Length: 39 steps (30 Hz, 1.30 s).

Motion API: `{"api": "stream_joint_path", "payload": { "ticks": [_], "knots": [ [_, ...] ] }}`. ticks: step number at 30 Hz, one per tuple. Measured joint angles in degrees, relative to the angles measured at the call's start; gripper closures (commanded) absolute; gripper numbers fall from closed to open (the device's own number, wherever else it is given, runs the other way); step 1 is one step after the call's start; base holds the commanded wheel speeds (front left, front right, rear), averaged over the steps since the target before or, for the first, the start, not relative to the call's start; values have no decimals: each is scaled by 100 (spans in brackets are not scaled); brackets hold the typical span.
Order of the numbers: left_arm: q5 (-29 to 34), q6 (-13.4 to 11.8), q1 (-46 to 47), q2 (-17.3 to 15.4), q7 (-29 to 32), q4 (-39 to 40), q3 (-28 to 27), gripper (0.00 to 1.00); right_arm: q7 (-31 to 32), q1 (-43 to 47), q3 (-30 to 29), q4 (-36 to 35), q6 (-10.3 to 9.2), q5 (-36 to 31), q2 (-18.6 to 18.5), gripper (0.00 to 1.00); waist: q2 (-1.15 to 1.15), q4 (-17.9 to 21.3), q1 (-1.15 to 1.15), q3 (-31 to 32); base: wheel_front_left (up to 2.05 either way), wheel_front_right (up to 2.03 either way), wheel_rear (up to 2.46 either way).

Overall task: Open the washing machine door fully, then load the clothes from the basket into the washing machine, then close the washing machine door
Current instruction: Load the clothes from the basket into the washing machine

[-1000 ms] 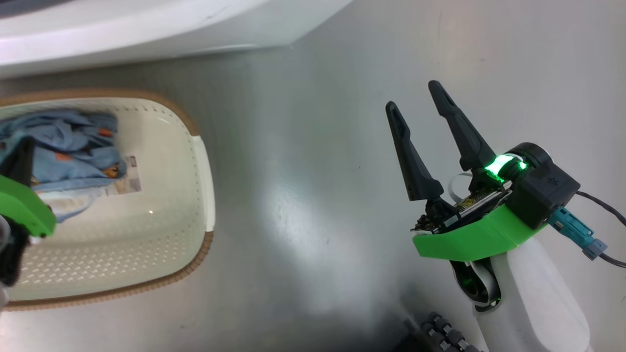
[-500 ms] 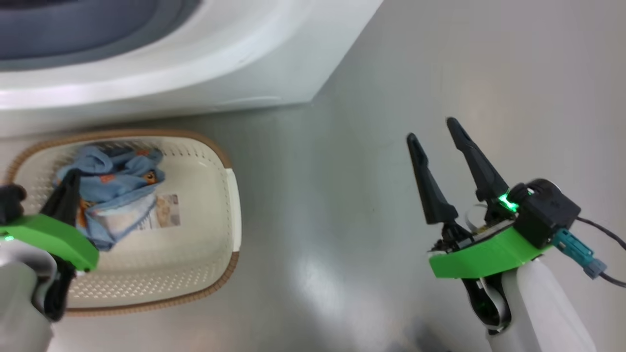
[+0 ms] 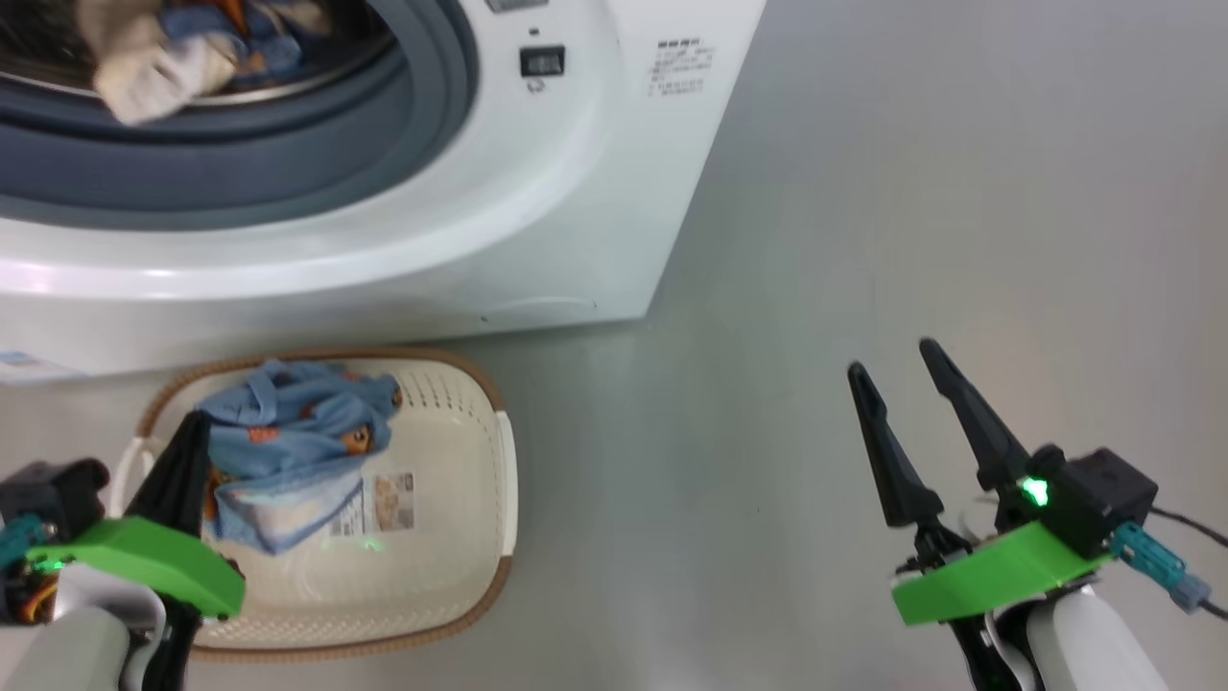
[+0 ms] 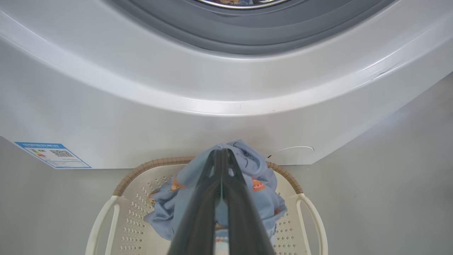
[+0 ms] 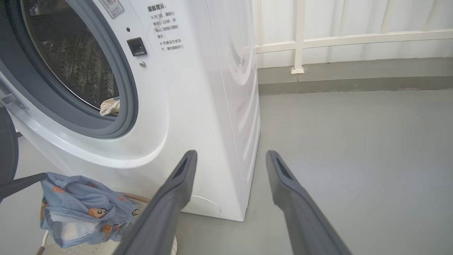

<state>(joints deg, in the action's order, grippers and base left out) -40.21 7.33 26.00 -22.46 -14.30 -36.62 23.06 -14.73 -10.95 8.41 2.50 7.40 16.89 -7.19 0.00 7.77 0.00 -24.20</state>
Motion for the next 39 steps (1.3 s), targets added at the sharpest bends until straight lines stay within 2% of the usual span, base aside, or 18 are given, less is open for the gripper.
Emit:
{"api": "stream_joint_path", "payload": {
  "ticks": [15, 25, 31, 39],
  "knots": [
    [767, 0, -1213, 231, 0, 981, -1069, 100, 0, 771, -210, 33, 0, 269, -242, 0, 0, -187, 0, 1034, 0, 0, 0],
    [1251, 0, -2325, 455, 0, 1981, -1796, 100, 0, 1254, -390, 10, 0, 397, -378, 0, 0, -315, 0, 1552, 0, 0, 0],
    [1390, 0, -2766, 559, 0, 2549, -2053, 100, 0, 1351, -409, -15, 0, 397, -402, 0, 0, -348, 0, 1639, 0, 0, 0],
    [1274, 0, -2776, 641, 0, 2695, -2071, 100, 0, 1350, -422, -52, 0, 396, -388, 0, 0, -314, 0, 1567, 0, 0, 0]
  ]
}}
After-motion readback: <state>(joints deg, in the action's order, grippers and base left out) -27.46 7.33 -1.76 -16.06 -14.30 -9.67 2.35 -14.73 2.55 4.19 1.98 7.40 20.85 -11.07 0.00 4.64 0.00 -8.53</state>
